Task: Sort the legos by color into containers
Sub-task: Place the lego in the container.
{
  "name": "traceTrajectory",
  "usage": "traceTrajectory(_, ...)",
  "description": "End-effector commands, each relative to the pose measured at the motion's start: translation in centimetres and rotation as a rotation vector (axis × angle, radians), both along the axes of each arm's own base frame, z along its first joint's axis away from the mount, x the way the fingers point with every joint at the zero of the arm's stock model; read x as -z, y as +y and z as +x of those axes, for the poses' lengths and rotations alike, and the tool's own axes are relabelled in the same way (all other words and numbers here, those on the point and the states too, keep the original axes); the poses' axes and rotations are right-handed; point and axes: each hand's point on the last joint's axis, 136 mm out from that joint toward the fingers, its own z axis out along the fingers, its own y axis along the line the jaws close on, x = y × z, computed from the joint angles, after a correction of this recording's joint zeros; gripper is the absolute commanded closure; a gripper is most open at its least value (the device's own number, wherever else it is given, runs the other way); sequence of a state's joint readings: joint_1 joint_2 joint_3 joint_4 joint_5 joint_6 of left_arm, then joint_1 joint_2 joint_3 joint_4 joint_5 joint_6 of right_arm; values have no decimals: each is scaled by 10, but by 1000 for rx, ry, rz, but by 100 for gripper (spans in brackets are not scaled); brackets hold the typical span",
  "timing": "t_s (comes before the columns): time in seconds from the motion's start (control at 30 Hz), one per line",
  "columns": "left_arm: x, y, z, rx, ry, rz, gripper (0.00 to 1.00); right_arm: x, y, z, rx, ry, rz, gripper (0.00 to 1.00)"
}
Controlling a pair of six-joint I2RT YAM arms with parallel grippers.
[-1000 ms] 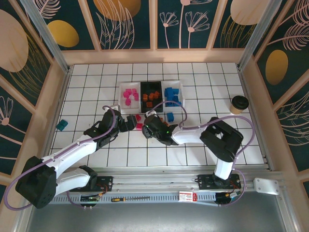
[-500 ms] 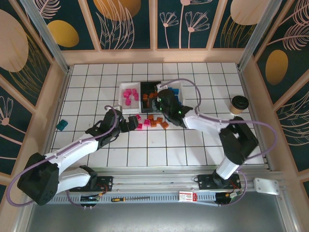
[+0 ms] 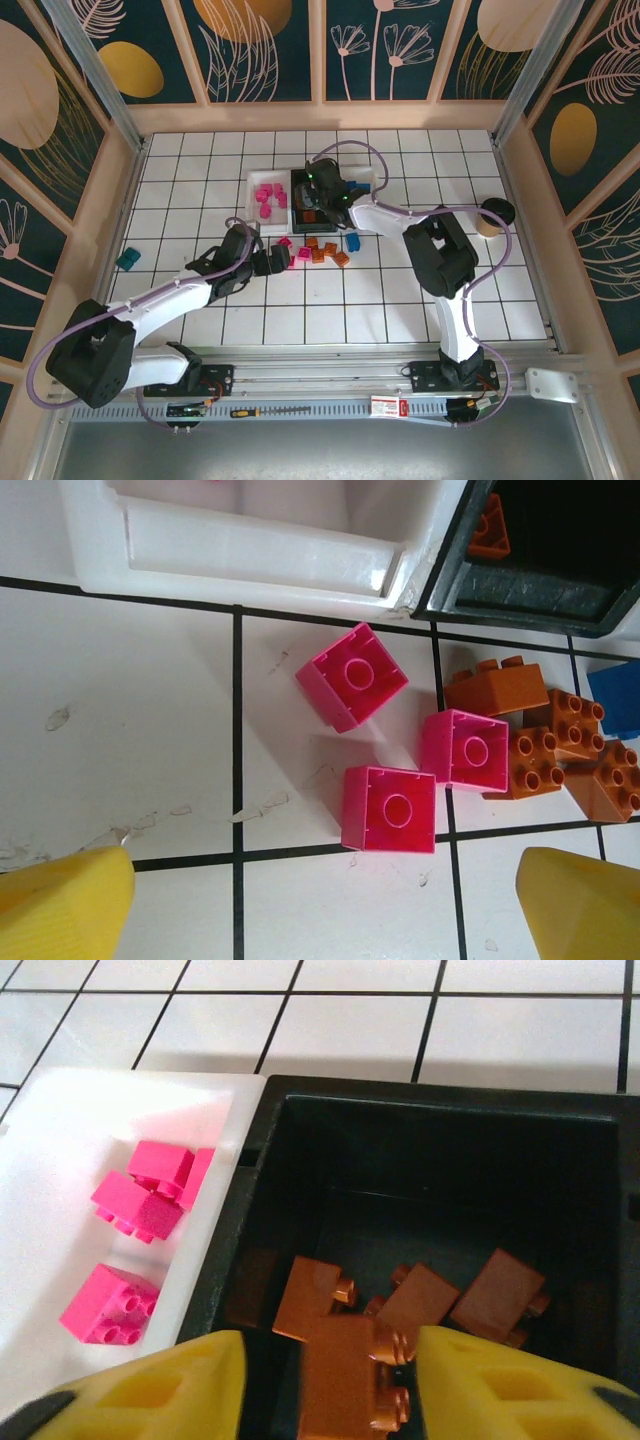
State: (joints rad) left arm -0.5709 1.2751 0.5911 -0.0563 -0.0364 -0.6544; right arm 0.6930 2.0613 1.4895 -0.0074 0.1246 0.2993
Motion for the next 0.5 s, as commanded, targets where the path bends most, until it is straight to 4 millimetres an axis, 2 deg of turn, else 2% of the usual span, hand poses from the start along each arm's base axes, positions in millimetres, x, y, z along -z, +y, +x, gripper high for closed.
traceTrajectory(0.0, -8, -14, 6, 55, -14, -11, 8, -28, -3, -1, 6, -32, 51, 43)
traceTrajectory(0.2, -5, -29, 6, 112, -32, 106, 19, -44, -21, -28, 11, -55, 119, 40)
traceTrajectory(0.37, 15, -31, 7, 119, -15, 235, 28, -36, -43, -50, 40, -44, 125, 40)
traceTrajectory(0.47, 28, -27, 11, 108, -5, 314, 33, -40, -52, -61, 48, -51, 145, 40)
